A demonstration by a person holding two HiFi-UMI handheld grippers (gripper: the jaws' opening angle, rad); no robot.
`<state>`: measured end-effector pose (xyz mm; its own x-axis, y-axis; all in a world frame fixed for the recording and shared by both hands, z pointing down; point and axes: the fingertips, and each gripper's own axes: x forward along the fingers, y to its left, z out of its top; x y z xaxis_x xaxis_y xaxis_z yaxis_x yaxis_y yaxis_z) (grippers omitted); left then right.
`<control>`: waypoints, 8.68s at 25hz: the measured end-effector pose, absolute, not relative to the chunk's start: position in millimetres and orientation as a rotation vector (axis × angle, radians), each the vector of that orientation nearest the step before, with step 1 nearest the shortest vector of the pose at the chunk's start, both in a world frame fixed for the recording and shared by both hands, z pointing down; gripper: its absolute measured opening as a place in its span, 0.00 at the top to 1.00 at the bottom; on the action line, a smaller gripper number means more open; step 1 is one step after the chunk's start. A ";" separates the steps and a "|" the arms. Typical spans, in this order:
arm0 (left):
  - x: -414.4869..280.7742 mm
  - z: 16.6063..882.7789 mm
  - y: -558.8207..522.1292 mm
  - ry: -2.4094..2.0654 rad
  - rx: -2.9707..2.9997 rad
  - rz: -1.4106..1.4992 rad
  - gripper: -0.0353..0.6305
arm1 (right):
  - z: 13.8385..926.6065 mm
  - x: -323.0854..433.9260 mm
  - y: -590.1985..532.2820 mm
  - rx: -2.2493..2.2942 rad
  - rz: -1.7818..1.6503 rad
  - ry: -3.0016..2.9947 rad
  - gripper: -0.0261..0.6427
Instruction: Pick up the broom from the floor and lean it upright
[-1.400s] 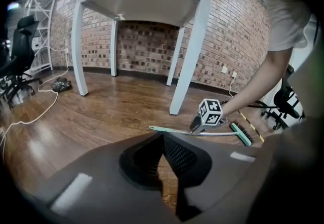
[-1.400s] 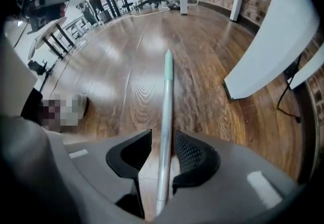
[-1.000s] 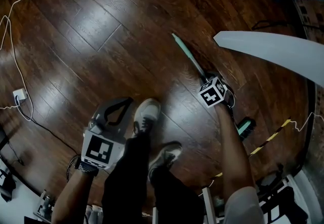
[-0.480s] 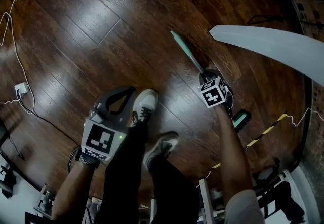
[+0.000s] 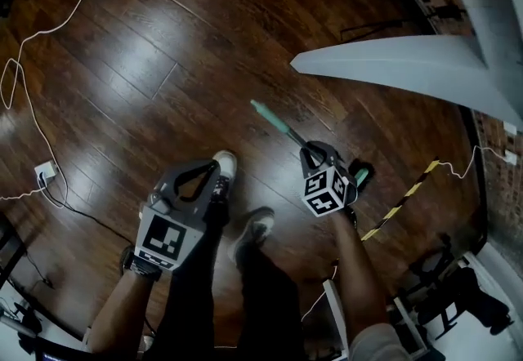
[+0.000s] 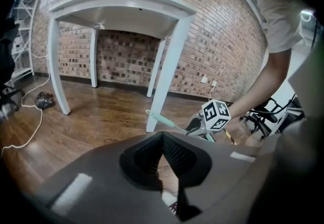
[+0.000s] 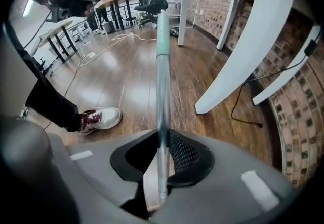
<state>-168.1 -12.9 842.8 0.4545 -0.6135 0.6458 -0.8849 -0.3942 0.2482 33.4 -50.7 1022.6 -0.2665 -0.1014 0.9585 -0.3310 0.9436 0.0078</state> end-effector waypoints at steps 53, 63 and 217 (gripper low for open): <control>-31.2 667.5 -155.1 -1.175 2.211 0.740 0.94 | 764.0 109.8 -380.5 0.961 0.088 -2.253 0.79; -36.2 679.9 -151.5 -1.151 2.198 0.748 0.94 | 770.9 120.7 -393.9 1.006 0.116 -2.236 0.76; -6.1 249.4 268.4 -1.448 2.678 0.284 0.94 | 238.3 248.9 294.3 1.851 0.177 -2.401 0.94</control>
<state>-6.1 268.4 249.4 0.5350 -0.8204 0.2020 -0.8359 -0.5487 -0.0149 248.9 294.3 238.3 -0.2532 -0.9552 0.1534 -0.9673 0.2519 -0.0281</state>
